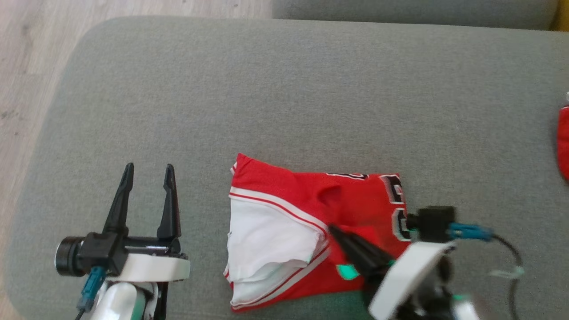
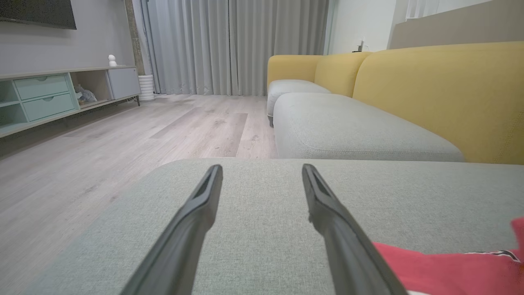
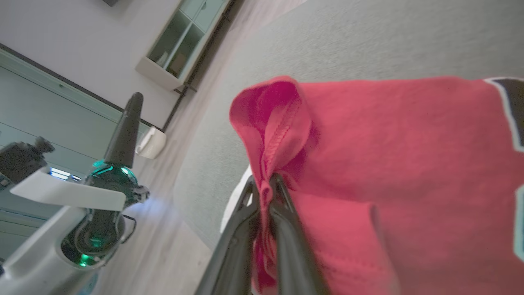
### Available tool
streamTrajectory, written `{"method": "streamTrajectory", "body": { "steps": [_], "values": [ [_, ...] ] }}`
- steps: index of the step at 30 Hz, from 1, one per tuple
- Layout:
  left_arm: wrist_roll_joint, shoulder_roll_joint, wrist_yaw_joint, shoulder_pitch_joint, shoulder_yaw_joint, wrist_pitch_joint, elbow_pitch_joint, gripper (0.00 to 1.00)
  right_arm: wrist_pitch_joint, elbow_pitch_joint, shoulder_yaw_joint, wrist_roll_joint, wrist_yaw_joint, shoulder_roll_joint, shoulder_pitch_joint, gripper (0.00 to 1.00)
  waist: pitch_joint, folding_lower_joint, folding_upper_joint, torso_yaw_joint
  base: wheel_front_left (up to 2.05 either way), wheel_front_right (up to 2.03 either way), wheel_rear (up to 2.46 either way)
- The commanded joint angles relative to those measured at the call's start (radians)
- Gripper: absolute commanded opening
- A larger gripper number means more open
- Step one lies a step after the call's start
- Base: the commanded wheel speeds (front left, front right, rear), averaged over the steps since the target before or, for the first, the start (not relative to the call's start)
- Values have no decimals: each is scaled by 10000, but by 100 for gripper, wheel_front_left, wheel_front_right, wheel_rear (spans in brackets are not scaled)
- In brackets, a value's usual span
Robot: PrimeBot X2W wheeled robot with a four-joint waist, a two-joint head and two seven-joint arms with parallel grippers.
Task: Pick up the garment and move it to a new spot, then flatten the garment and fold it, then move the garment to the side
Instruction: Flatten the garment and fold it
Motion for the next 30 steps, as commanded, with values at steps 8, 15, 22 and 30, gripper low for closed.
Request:
{"method": "streamTrajectory", "body": {
  "steps": [8, 15, 22, 30],
  "values": [
    [140, -31, -142, -576, 192, -95, -117, 100, -2558, 2054, 2573, 1743, -7, -11, -2234, 0, 381, 0, 0, 442, 0, 0, 0],
    [202, -146, -199, -697, 185, -95, -45, 100, -3868, 3465, 3993, 2509, -7, -10, -3372, 100, 647, 0, 0, 540, 0, 0, 0],
    [252, -209, -203, -734, 266, -95, 51, 100, -5219, 3419, 4553, 2413, -7, -9, -4092, 100, 698, 0, 0, 423, 0, 0, 0],
    [334, -209, -155, -601, 436, -95, 81, 100, -6804, 3084, 1570, -1217, -7, -469, -4061, 100, 474, 0, 0, 94, 0, 0, 0]
  ]
}}
